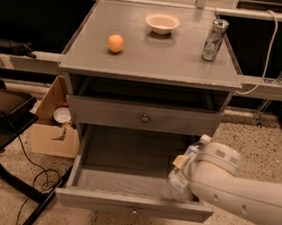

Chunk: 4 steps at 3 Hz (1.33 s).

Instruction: Pick blue plastic bottle from middle drawer and place on counter

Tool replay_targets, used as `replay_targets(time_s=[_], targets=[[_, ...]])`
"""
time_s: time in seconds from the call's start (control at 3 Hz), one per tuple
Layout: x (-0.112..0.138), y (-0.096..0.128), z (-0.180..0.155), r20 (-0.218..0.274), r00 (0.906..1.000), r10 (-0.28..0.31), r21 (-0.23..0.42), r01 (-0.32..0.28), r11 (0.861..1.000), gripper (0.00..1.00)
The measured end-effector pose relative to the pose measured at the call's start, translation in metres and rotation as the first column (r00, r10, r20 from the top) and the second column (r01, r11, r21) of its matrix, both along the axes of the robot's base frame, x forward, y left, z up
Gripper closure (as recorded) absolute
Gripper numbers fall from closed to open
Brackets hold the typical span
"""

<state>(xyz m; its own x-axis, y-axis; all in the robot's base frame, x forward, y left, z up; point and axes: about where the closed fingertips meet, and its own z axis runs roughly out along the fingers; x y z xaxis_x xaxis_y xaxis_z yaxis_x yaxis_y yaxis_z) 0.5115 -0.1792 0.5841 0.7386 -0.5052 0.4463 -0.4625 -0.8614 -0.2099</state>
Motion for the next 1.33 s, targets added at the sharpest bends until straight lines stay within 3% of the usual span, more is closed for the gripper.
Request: replay_targets(time_s=[0.33, 0.67, 1.0, 1.33], targets=[[-0.007, -0.023, 0.074, 0.119, 0.9907, 0.065, -0.048, -0.06, 0.997, 1.0], [0.001, -0.005, 0.152, 0.221, 0.9583, 0.181, -0.145, -0.151, 0.978, 1.0], [0.015, 0.034, 0.236, 0.301, 0.9011, 0.312, -0.279, -0.229, 0.933, 1.0], [0.036, 0.088, 0.315, 0.394, 0.8107, 0.433, -0.38, -0.286, 0.88, 1.0]])
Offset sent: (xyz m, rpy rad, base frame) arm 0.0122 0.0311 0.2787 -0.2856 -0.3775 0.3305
